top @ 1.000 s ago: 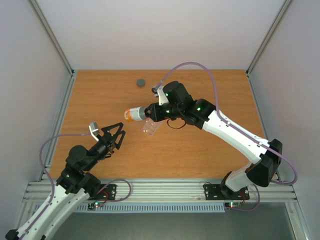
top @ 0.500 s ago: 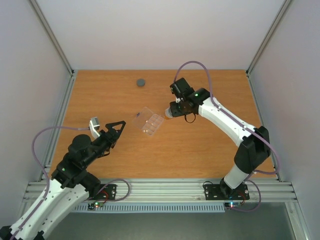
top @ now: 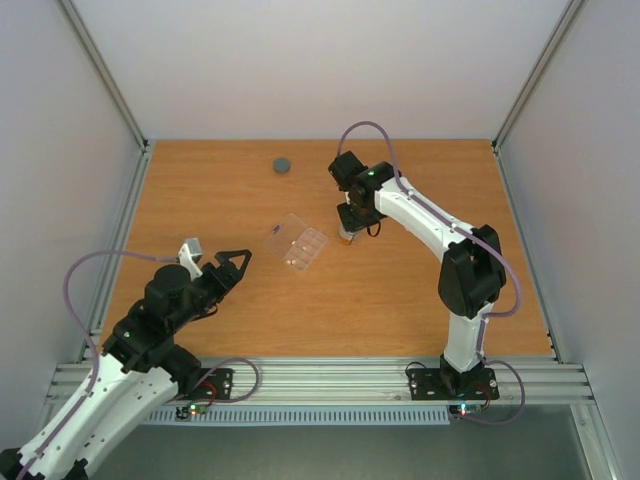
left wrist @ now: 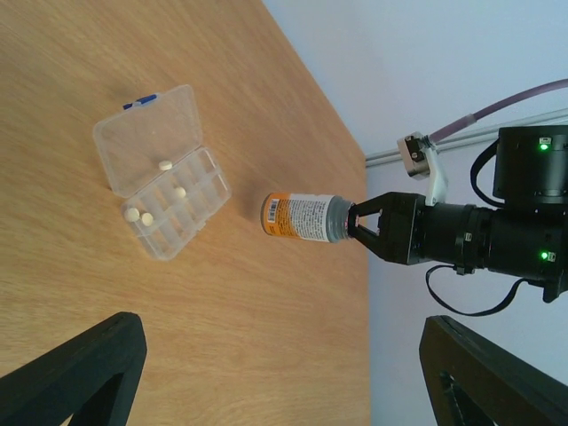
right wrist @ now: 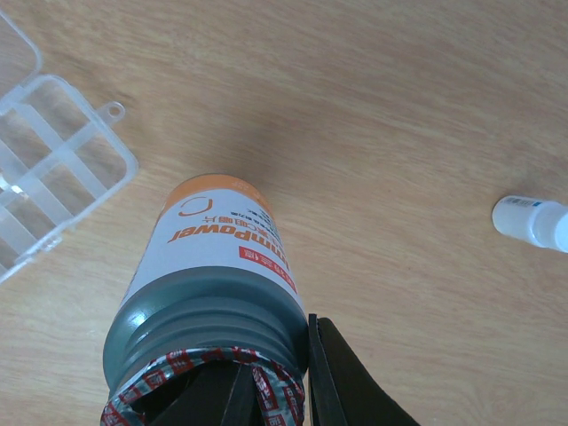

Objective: Sort the pills into containers
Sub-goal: Place the pill bottle at the center of the board.

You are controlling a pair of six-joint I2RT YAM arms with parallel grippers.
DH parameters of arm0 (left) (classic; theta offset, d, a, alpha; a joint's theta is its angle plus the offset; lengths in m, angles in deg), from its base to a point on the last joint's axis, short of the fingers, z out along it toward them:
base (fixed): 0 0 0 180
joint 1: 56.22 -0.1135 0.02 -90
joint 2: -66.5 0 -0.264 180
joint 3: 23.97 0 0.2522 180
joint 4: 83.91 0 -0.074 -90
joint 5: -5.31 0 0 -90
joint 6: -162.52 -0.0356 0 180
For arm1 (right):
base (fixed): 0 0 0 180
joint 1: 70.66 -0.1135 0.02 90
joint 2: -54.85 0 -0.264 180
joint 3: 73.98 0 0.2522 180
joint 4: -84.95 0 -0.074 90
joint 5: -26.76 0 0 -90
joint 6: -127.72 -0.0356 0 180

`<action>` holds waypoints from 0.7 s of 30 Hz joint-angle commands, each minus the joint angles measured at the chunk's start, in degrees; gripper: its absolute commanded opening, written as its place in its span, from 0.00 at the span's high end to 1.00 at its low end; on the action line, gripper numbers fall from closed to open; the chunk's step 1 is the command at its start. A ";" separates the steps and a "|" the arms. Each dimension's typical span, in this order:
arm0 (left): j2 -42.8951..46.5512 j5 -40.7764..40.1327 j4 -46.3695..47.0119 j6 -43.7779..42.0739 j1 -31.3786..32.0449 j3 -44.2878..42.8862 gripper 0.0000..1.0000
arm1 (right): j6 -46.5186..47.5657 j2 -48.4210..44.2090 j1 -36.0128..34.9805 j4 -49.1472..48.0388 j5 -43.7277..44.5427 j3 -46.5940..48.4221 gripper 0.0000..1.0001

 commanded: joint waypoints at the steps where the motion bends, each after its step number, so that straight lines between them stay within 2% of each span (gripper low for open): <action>1: -0.89 -1.87 -1.30 -1.77 -0.12 -1.86 0.14 | 2.25 2.27 0.21 3.62 1.00 2.48 0.99; 14: -2.39 -2.50 -0.95 -2.41 -0.12 -1.69 0.14 | 3.68 5.88 0.76 5.20 -0.33 2.62 0.96; 17: -2.72 -2.44 -0.77 -2.50 -0.12 -1.65 0.14 | 3.68 6.15 0.76 5.21 0.05 2.65 0.87; 21: -2.83 -2.58 -0.72 -2.41 -0.13 -1.59 0.14 | 3.60 6.02 0.76 4.97 0.30 2.79 0.65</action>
